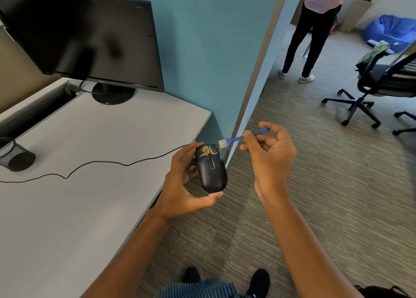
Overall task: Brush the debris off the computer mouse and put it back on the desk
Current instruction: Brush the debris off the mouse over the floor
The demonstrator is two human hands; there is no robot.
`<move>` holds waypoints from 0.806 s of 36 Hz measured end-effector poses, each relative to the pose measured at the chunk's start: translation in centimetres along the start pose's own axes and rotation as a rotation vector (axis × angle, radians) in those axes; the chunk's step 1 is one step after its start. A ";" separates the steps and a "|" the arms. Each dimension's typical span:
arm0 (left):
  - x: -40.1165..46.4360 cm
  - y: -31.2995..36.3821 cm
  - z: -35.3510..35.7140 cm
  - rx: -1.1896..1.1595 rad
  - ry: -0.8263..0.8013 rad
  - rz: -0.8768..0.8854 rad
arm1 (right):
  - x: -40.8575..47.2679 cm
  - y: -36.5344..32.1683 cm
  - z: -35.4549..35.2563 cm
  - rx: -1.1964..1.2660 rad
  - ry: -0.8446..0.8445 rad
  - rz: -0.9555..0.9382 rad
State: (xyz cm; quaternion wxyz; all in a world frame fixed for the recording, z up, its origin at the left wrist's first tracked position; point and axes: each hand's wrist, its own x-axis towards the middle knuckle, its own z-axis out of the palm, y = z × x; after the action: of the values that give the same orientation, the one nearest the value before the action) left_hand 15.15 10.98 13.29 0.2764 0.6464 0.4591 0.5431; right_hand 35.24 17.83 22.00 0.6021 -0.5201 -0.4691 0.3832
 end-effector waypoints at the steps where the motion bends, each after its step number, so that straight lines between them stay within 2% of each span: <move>1: 0.1 -0.1 0.0 -0.002 -0.002 0.001 | 0.0 0.0 -0.1 0.008 -0.008 -0.005; 5: 0.3 -0.3 -0.1 -0.003 -0.006 0.025 | -0.1 0.2 -0.1 0.014 -0.073 0.018; 11: 0.6 -0.4 -0.1 -0.003 0.002 0.020 | 0.3 0.3 -0.2 -0.012 0.033 0.000; 17: 1.0 -0.5 -0.1 -0.005 -0.007 0.018 | 0.1 0.3 -0.2 0.018 -0.091 0.026; 22: 0.9 -0.5 -0.1 0.010 -0.003 -0.003 | 0.2 0.6 -0.5 0.003 0.014 0.014; 27: 1.1 -0.5 0.0 0.004 -0.014 -0.007 | 0.1 0.6 -0.8 0.017 -0.061 0.024; 29: 1.2 -0.6 0.2 0.007 -0.018 0.002 | 0.1 0.7 -0.8 -0.023 -0.039 0.017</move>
State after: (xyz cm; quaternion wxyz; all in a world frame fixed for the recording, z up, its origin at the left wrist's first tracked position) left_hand 15.13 12.30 13.27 0.2780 0.6527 0.4577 0.5359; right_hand 36.05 17.82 21.33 0.5835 -0.5232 -0.4807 0.3933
